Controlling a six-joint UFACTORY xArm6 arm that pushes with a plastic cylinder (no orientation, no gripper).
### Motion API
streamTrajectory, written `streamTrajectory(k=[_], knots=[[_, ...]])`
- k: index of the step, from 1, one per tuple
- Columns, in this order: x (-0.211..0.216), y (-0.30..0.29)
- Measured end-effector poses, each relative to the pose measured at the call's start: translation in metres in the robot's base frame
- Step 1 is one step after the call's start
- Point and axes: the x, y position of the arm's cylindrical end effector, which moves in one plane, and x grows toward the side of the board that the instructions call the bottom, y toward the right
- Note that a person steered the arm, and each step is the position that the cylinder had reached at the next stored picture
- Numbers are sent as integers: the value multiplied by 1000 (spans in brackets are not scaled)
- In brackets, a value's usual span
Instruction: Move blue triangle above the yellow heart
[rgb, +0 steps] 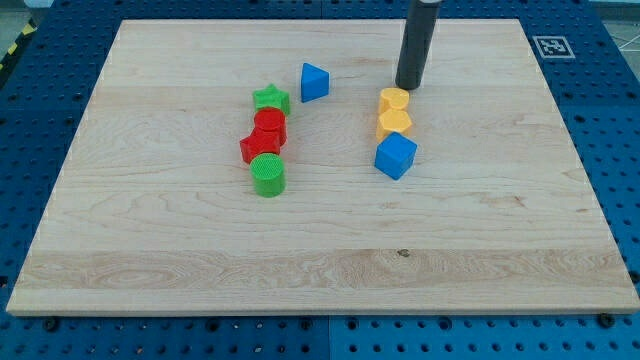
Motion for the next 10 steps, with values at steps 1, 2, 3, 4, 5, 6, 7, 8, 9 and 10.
streamTrajectory(k=[1,2,3,4,5,6,7,8,9,10], knots=[[-18,0],[-20,0],[-29,0],[-51,-19],[-55,-59],[-55,-107],[-55,-159],[-55,-198],[-52,-209],[-40,-209]])
